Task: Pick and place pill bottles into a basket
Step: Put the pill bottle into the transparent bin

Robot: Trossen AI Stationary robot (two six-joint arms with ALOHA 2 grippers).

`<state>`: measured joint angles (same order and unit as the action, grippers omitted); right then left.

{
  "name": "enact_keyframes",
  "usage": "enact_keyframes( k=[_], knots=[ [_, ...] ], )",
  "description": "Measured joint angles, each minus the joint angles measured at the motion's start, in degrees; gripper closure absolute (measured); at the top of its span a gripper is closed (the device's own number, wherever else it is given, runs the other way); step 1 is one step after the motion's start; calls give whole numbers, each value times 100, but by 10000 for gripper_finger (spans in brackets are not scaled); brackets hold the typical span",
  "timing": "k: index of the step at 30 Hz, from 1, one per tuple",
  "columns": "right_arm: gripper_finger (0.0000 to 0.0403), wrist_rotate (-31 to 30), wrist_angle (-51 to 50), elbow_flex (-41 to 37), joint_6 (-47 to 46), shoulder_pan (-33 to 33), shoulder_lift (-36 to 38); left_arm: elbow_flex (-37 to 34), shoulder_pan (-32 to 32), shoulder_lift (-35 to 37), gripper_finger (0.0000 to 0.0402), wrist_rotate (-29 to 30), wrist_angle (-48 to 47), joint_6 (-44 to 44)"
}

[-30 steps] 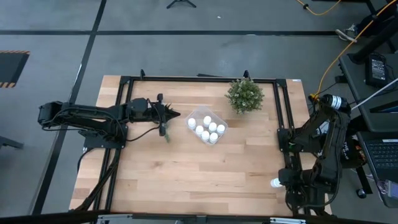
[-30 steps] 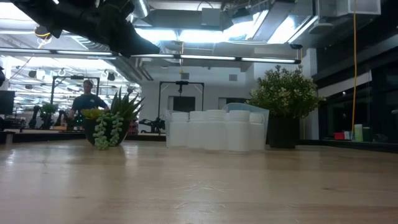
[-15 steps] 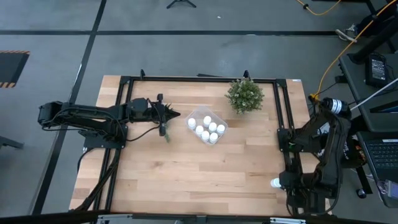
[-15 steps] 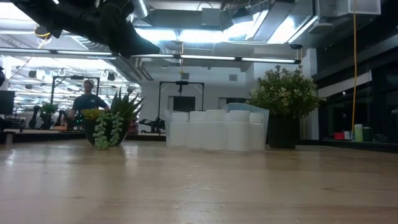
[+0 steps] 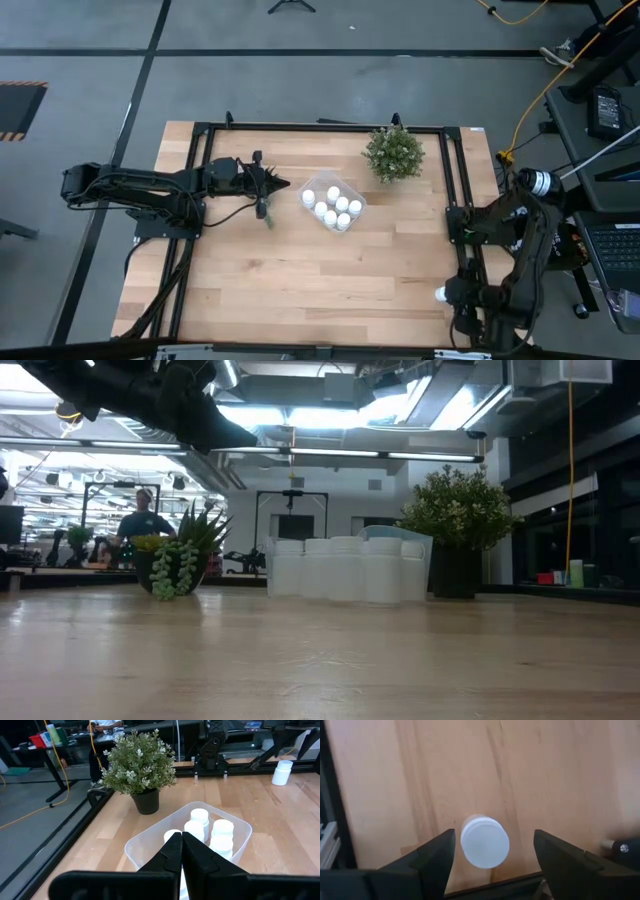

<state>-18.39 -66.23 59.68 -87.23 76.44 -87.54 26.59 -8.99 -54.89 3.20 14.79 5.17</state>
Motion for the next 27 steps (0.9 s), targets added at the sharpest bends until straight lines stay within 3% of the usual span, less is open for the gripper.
enact_keyframes(
  k=[10,16,27],
  knots=[
    [132,3,-18,0,-408,0,-448,0,0,0,396,0,-1,2],
    [132,343,94,0,-410,0,-614,0,0,-1,396,0,-2,0],
    [132,337,139,-2,-408,-2,-657,0,0,-1,396,0,-2,0]
  ],
)
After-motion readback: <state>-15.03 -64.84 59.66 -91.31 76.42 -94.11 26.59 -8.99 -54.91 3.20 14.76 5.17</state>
